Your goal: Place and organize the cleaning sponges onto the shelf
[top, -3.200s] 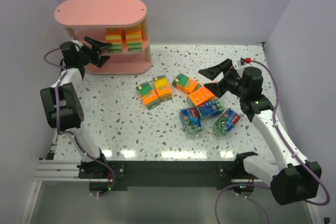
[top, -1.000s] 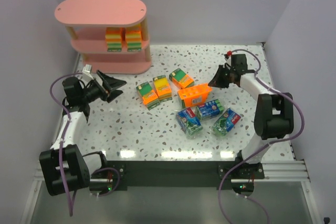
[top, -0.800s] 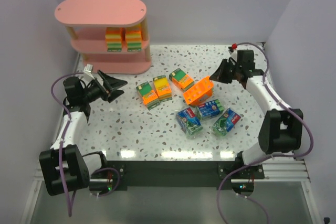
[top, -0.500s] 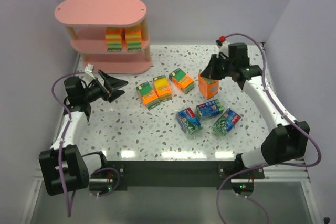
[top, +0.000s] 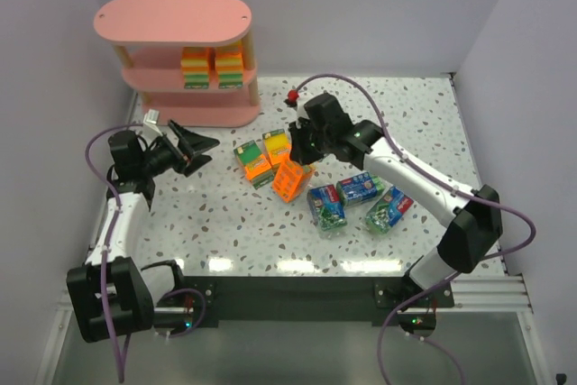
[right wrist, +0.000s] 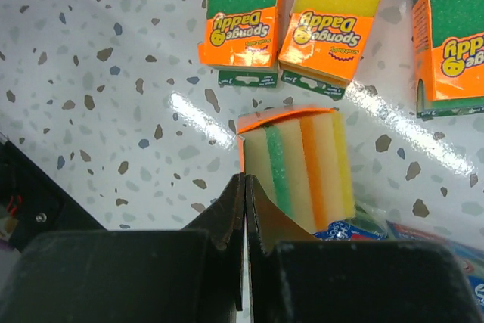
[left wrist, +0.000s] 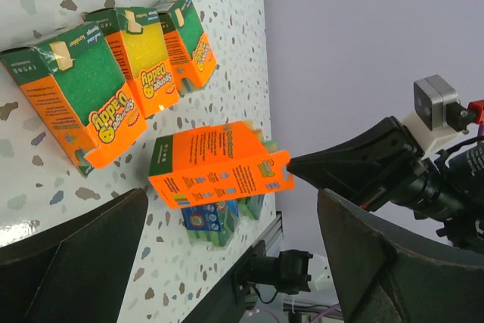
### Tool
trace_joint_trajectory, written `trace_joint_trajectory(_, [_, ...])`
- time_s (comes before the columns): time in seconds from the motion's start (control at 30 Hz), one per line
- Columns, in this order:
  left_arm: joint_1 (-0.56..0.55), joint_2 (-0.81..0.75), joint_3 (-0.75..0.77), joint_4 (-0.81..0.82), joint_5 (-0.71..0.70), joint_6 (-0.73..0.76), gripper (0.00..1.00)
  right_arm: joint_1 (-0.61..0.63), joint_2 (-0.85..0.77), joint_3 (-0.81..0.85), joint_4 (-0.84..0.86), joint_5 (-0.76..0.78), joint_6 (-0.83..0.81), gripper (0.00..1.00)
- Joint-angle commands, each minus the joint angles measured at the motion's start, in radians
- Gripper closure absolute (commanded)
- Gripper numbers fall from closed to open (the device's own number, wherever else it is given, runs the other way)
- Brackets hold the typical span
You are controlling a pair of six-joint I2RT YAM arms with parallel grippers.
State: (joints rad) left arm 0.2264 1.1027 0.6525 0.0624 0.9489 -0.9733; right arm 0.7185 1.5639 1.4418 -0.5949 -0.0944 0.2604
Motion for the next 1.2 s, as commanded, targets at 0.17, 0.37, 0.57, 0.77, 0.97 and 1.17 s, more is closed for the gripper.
trace_joint_trajectory(0.17, [-0.002, -0.05, 0.075, -0.159, -0.078, 0.111, 0.0, 0.127, 0.031, 0.062, 0.0, 0.206, 0.011, 1.0])
trace_joint_trajectory(0.37, [-0.004, -0.079, 0.05, -0.233, -0.091, 0.163, 0.0, 0.258, 0.082, 0.069, 0.026, 0.219, 0.072, 1.0])
trace_joint_trajectory(0.57, [-0.01, -0.144, -0.017, -0.329, -0.127, 0.206, 0.0, 0.406, 0.171, 0.141, 0.014, 0.229, 0.109, 0.87])
trace_joint_trajectory(0.77, [-0.029, -0.219, -0.093, -0.365, -0.145, 0.18, 0.0, 0.434, 0.165, 0.12, 0.021, 0.214, 0.134, 0.57])
trace_joint_trajectory(0.97, [-0.035, -0.211, -0.056, -0.384, -0.136, 0.183, 0.0, 0.432, 0.113, 0.104, 0.021, 0.217, 0.119, 0.44])
trace_joint_trajectory(1.17, [-0.055, -0.208, -0.056, -0.424, -0.141, 0.187, 0.0, 0.434, 0.082, 0.08, 0.014, 0.162, 0.154, 0.41])
